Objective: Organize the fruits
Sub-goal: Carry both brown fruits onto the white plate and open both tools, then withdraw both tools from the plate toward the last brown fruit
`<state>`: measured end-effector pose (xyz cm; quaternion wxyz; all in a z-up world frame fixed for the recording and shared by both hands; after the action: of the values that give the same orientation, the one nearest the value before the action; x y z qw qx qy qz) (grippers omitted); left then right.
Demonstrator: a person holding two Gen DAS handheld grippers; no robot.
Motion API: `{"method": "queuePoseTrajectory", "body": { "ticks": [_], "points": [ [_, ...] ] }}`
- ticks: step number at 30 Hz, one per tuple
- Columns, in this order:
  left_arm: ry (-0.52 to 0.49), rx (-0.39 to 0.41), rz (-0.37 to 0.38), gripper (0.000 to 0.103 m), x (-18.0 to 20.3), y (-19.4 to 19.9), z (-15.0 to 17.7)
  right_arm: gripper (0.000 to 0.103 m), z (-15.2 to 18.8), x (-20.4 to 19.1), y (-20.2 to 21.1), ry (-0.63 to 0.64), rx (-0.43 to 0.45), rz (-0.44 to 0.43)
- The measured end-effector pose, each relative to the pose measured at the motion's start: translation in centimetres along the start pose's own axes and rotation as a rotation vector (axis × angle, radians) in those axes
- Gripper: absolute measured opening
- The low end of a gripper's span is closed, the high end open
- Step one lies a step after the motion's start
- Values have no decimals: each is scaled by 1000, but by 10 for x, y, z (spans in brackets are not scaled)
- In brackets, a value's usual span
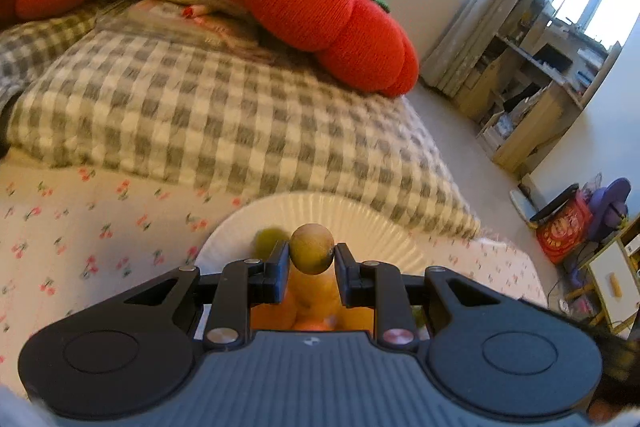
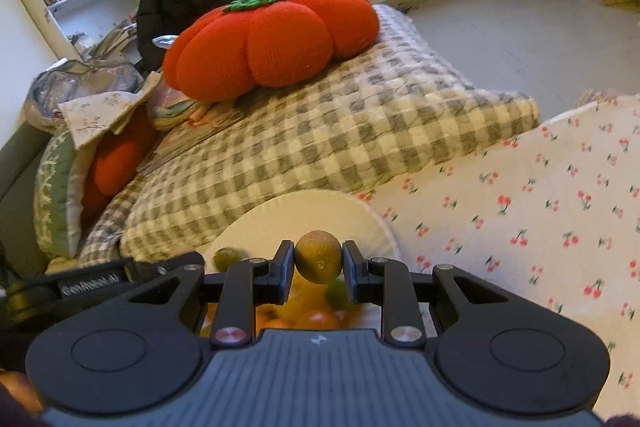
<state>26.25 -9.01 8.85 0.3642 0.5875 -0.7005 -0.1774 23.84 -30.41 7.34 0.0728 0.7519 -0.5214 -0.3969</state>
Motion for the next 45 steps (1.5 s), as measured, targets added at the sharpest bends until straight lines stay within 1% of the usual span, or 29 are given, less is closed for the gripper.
{"method": "queuePoseTrajectory", "body": {
  "ticks": [4, 10, 15, 20, 24, 27, 36, 40, 43, 45],
  "points": [
    [-27, 29, 21, 15, 9, -12, -3, 23, -4, 3, -9, 21, -2, 12],
    [-75, 46, 35, 15, 15, -31, 1, 23, -9, 0, -18, 53, 6, -2],
    [-112, 16, 31, 15, 16, -43, 9, 23, -7, 3, -28, 39, -15, -15],
    [-92, 0, 52, 16, 14, -45, 10, 25, -2, 3, -35, 33, -32, -21],
    [-94, -4, 47, 17, 14, -45, 10, 26, 0, 6, -36, 26, -35, -11],
    [-75, -4, 54, 19, 14, -44, 8, 29, -1, 8, -33, 3, -27, -16],
    [-66, 13, 59, 27, 14, -25, -1, 31, -7, 0, -18, -32, 2, -43],
    [-81, 23, 29, 35, 12, -12, -5, 34, -6, -8, -9, -27, 10, -49],
    [-88, 38, 2, 40, 9, -1, -6, 40, -1, -16, -4, -5, 8, -38],
    [-93, 37, -30, 43, 5, 4, -6, 46, 3, -22, -2, 24, 3, -26]
  ]
}}
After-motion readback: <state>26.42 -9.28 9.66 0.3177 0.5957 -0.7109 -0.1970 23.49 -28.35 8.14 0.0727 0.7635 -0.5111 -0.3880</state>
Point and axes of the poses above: each gripper's, at about its wrist camera, not at the fingertips, and y roughly against the way its jaws point, x to its right, z to its underside, the point moved 2 cm from there along -y, roughly the way its jaws point, and after that the axes turned 5 degrees about -z, right-handed, at the moved point
